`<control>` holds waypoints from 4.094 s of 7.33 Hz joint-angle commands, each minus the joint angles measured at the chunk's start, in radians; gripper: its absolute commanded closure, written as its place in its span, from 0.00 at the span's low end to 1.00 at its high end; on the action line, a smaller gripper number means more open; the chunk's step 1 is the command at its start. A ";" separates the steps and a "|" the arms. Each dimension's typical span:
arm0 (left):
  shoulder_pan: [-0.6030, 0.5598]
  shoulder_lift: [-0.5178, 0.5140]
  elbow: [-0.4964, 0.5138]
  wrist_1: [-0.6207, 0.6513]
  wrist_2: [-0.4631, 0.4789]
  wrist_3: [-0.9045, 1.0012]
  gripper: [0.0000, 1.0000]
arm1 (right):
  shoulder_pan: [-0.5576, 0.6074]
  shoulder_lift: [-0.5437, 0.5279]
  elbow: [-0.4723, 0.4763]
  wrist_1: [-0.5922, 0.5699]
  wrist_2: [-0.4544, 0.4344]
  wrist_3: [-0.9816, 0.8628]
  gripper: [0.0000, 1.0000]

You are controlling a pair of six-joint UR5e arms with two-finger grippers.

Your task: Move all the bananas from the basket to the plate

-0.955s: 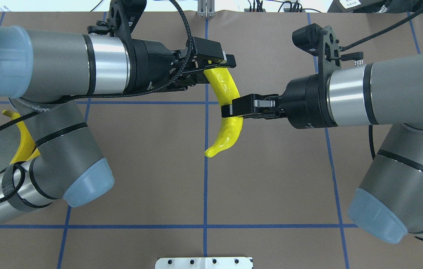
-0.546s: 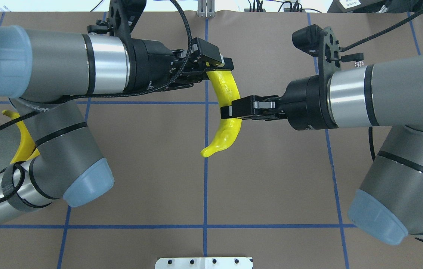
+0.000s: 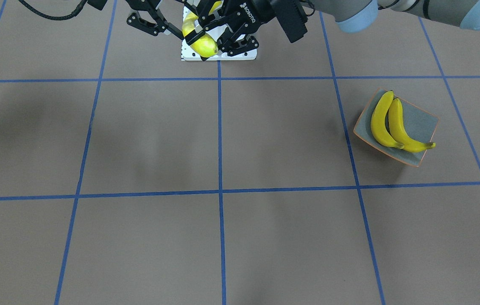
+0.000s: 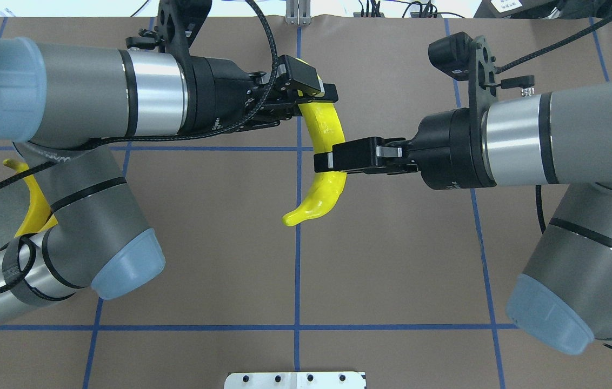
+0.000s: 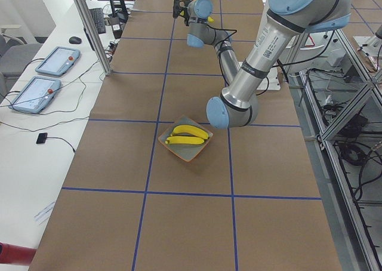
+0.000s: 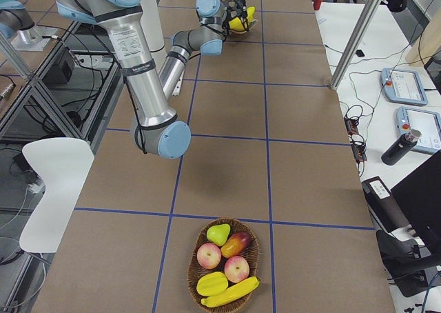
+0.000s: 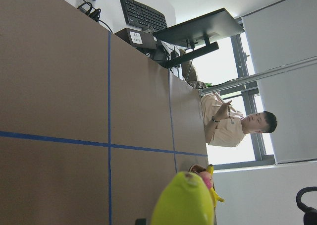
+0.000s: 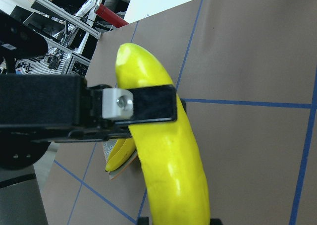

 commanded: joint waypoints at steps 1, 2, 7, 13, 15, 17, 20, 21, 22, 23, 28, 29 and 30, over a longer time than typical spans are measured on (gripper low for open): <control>-0.004 0.012 -0.002 0.000 -0.001 0.006 1.00 | 0.076 -0.035 0.005 -0.009 0.077 0.004 0.00; -0.004 0.064 -0.012 0.001 -0.004 0.018 1.00 | 0.131 -0.066 -0.006 -0.024 0.106 0.004 0.00; -0.026 0.412 -0.083 0.009 -0.081 0.152 1.00 | 0.377 -0.135 -0.303 -0.132 0.151 -0.238 0.00; -0.099 0.593 0.067 0.003 -0.082 0.294 1.00 | 0.719 -0.276 -0.584 -0.133 0.318 -0.951 0.00; -0.170 0.660 0.077 0.002 -0.113 0.442 1.00 | 0.787 -0.299 -0.623 -0.132 0.381 -1.067 0.00; -0.210 0.694 0.087 0.000 -0.161 0.529 1.00 | 0.790 -0.305 -0.623 -0.129 0.381 -1.070 0.00; -0.204 0.661 0.182 -0.076 -0.156 0.529 0.91 | 0.816 -0.324 -0.624 -0.133 0.383 -1.131 0.00; -0.202 0.644 0.195 -0.093 -0.159 0.529 0.66 | 0.818 -0.324 -0.626 -0.133 0.381 -1.131 0.00; -0.199 0.638 0.204 -0.097 -0.161 0.530 0.01 | 0.821 -0.324 -0.626 -0.133 0.381 -1.131 0.00; -0.205 0.638 0.198 -0.098 -0.162 0.532 0.00 | 0.824 -0.324 -0.626 -0.133 0.381 -1.131 0.00; -0.506 0.635 0.167 -0.091 -0.451 0.627 0.00 | 0.885 -0.331 -0.702 -0.132 0.383 -1.301 0.00; -0.503 0.624 0.153 -0.097 -0.402 0.627 0.00 | 0.918 -0.333 -0.756 -0.132 0.381 -1.411 0.00; -0.498 0.616 0.153 -0.095 -0.385 0.626 0.00 | 0.951 -0.333 -0.821 -0.129 0.378 -1.517 0.00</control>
